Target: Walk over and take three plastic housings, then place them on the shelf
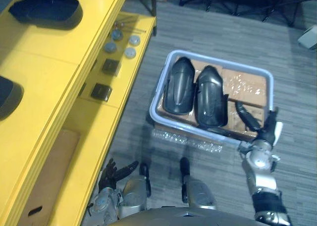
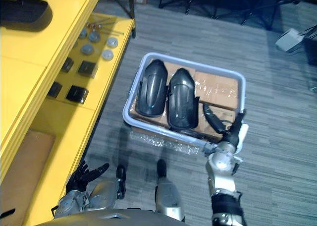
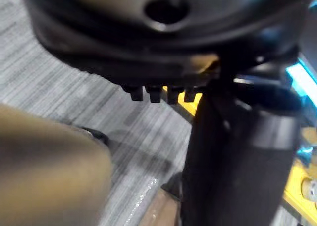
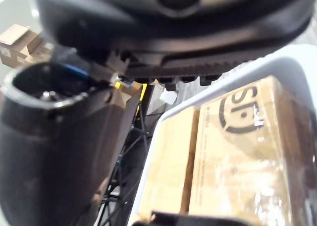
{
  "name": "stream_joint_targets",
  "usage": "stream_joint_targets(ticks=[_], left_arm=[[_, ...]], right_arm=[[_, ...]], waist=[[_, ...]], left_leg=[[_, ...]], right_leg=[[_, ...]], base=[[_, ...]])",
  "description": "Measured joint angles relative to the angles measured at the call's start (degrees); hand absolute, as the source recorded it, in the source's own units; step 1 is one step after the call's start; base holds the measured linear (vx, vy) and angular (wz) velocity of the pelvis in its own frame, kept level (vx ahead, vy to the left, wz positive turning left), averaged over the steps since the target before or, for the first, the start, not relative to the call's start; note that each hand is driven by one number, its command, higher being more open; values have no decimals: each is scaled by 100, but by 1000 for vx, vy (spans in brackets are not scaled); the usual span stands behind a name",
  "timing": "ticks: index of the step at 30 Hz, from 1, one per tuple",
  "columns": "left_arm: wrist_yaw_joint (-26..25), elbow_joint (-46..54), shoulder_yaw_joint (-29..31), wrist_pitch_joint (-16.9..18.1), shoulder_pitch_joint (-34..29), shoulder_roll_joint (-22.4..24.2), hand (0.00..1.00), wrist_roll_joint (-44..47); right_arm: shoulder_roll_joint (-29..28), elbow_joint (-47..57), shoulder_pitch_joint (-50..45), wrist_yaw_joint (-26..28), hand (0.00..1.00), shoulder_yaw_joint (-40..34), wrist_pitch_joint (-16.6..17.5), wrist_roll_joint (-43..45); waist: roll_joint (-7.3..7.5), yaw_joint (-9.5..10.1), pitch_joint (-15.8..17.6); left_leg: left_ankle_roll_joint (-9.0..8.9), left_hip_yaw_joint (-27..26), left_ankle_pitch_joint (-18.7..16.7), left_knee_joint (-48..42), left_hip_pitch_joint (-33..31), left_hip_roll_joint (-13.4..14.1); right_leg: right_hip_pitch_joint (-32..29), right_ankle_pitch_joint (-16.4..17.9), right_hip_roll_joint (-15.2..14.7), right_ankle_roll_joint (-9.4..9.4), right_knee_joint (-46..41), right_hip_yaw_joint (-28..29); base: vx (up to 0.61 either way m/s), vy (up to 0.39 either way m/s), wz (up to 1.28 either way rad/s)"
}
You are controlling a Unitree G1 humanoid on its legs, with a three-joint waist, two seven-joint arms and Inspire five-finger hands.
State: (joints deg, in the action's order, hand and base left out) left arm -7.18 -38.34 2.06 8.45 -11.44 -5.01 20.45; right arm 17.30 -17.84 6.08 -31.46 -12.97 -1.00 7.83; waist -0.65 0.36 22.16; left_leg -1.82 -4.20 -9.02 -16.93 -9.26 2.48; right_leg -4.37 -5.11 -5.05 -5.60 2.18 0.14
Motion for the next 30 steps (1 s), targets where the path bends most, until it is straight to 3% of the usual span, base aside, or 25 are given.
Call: stream_joint_targets(ticks=[5, 9, 13, 16, 24, 30], left_arm=[[-32, 290, -52, -99, 14, -30, 100, 155], [-27, 314, -60, -90, 57, -85, 100, 204], [-27, 294, -72, -72, 154, -82, 100, 210], [-23, 296, -127, -55, 209, -97, 100, 251], [-28, 300, -352, 60, 245, -173, 100, 447], [-37, 302, -445, 132, 250, -215, 100, 482]], right_arm=[[373, -505, 611, -83, 100, -178, -433, 205], [640, -1037, 1012, 271, 100, -180, -599, 190], [964, -1519, 1348, 477, 100, -80, -636, 184], [1249, -1713, 1730, 734, 100, 132, -851, 141], [1868, -2031, 2446, 1188, 100, 769, -958, -539], [1987, -2196, 2653, 1368, 100, 1085, -995, -757]], waist=[[35, 98, 210], [71, 130, 293], [8, 193, 441], [5, 229, 497], [-58, 274, 646], [-71, 294, 654]], left_leg=[[30, 137, -17, -211, -248, -6], [29, 274, -16, -301, -441, -38], [45, 375, -4, -325, -490, -104], [60, 444, 3, -384, -630, -146], [100, 483, 23, -398, -633, -189], [118, 535, 42, -440, -742, -188]], right_leg=[[-65, -70, 5, -3, 5, -104], [-183, -88, -12, -8, 15, -223], [-163, -118, -59, -30, 68, -312], [-254, -169, -79, -52, 84, -314], [-275, -158, -122, -40, -56, -403], [-379, -116, -130, 10, -117, -496]], base=[[-47, 26, 11], [-27, 16, 15], [-15, 18, 10], [-3, 10, 0], [-14, 8, 2], [-35, 12, 4]])
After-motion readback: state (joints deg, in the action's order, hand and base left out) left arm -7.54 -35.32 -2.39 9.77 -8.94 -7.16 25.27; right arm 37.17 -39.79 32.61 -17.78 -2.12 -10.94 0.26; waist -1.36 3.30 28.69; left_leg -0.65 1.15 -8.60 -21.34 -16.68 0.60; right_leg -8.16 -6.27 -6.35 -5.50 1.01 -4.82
